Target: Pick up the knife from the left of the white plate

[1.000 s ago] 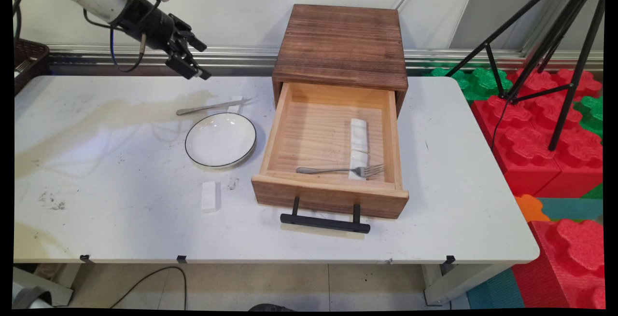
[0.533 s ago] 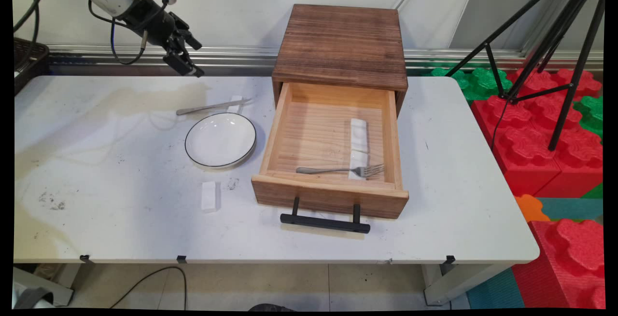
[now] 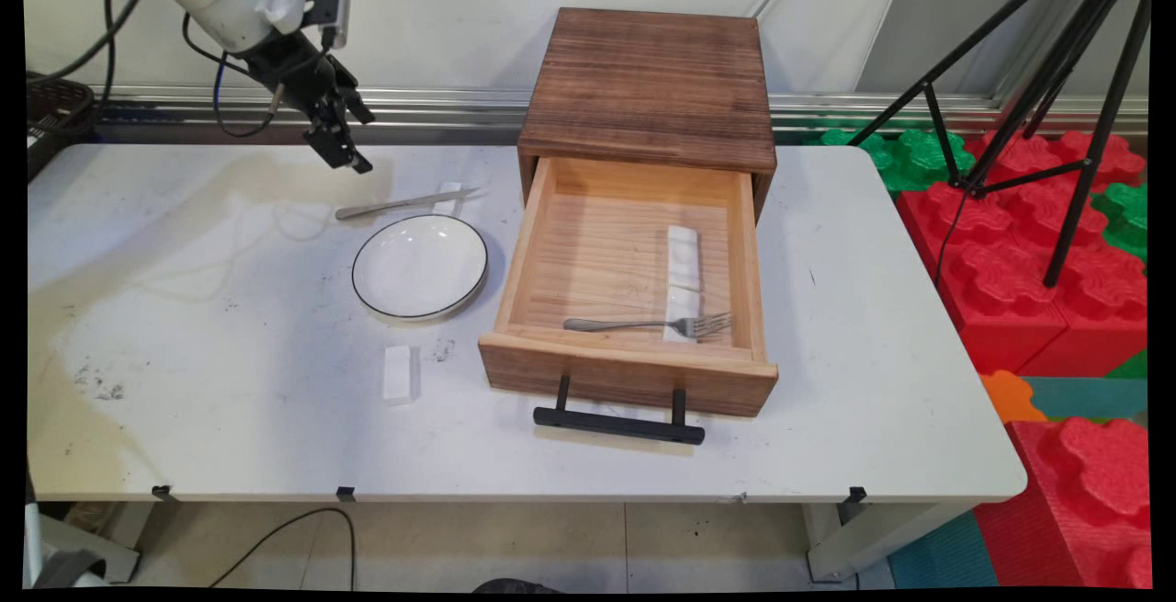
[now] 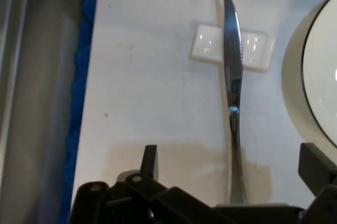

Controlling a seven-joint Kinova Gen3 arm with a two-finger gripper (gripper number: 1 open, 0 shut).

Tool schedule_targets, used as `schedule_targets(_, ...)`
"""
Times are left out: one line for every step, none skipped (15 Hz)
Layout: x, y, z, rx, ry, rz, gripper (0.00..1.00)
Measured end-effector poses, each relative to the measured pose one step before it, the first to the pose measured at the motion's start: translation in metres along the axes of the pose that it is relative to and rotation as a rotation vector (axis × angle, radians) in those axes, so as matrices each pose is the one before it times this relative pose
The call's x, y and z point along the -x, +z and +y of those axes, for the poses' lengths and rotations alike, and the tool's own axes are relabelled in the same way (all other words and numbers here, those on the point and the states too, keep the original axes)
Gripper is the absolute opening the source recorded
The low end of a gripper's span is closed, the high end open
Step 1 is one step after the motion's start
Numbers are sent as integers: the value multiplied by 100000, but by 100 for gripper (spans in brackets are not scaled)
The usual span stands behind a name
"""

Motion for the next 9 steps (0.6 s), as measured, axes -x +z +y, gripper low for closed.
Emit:
schedule_targets(57, 686, -232, 1238, 1001, -1063, 100)
schedule_targets(10, 697, -175, 1367, 1065, -680, 100)
schedule_targets(-90, 584, -113, 1186, 980, -224, 100)
schedule_targets(-132, 660, -140, 1340, 1101, -169, 100)
schedule_targets(-201, 620, -127, 1072, 1058, 333, 100)
schedule_targets(-173, 499, -95, 806, 697, 374, 100)
schedule_targets(-274, 665, -169, 752, 520, 556, 100)
schedule_targets(-185, 470, -136, 381, 121, 394, 100)
schedule_targets(-120, 444, -146, 174, -40, 345, 100)
